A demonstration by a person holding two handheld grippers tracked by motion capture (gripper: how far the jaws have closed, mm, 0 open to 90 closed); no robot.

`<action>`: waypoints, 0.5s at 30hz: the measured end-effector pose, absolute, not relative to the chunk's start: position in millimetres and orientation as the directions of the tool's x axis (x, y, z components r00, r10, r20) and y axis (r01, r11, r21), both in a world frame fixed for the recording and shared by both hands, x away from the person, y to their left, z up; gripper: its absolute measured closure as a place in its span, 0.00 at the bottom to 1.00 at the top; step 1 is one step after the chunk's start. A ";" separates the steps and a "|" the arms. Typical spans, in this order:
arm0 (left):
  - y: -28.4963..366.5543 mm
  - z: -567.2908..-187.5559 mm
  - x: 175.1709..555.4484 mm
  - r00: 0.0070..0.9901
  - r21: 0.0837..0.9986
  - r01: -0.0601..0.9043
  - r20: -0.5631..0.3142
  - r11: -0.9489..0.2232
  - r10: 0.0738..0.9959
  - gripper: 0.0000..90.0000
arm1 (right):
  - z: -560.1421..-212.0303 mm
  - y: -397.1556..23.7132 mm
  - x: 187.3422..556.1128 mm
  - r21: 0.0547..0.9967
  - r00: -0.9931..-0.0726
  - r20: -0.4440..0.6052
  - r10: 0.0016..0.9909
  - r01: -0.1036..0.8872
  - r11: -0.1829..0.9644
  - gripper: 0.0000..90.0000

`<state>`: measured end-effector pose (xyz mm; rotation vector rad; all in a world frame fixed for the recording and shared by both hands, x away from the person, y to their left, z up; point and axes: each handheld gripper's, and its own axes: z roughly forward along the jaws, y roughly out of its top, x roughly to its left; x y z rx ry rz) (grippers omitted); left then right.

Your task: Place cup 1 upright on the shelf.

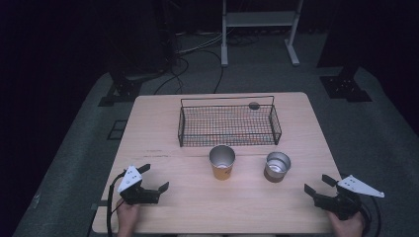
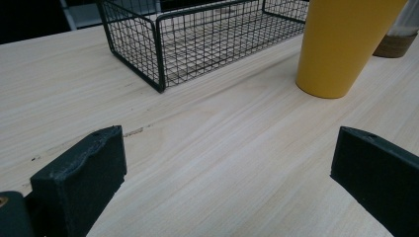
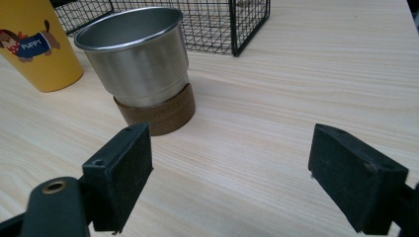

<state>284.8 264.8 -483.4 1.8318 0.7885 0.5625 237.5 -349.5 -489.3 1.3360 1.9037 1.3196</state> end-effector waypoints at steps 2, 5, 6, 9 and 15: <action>264.7 -483.3 284.6 0.678 0.927 0.258 0.026 -0.271 0.734 0.00 | -489.6 -348.1 238.1 0.888 -0.424 0.144 0.894 0.455 0.072 0.18; 264.6 -483.3 284.1 0.679 0.927 0.256 0.028 -0.273 0.733 0.00 | -488.7 -345.2 238.0 0.888 -0.434 0.140 0.890 0.453 0.081 0.18; 264.7 -483.3 284.2 0.680 0.927 0.256 0.028 -0.273 0.733 0.00 | -488.4 -344.0 237.7 0.889 -0.439 0.138 0.888 0.450 0.085 0.18; 265.2 -483.3 284.3 0.679 0.929 0.258 0.022 -0.267 0.734 0.00 | -488.0 -340.9 238.2 0.888 -0.449 0.127 0.884 0.449 0.101 0.18; 266.5 -483.2 283.8 0.682 0.933 0.253 0.016 -0.257 0.731 0.00 | -485.2 -335.1 238.6 0.890 -0.473 0.122 0.873 0.442 0.116 0.17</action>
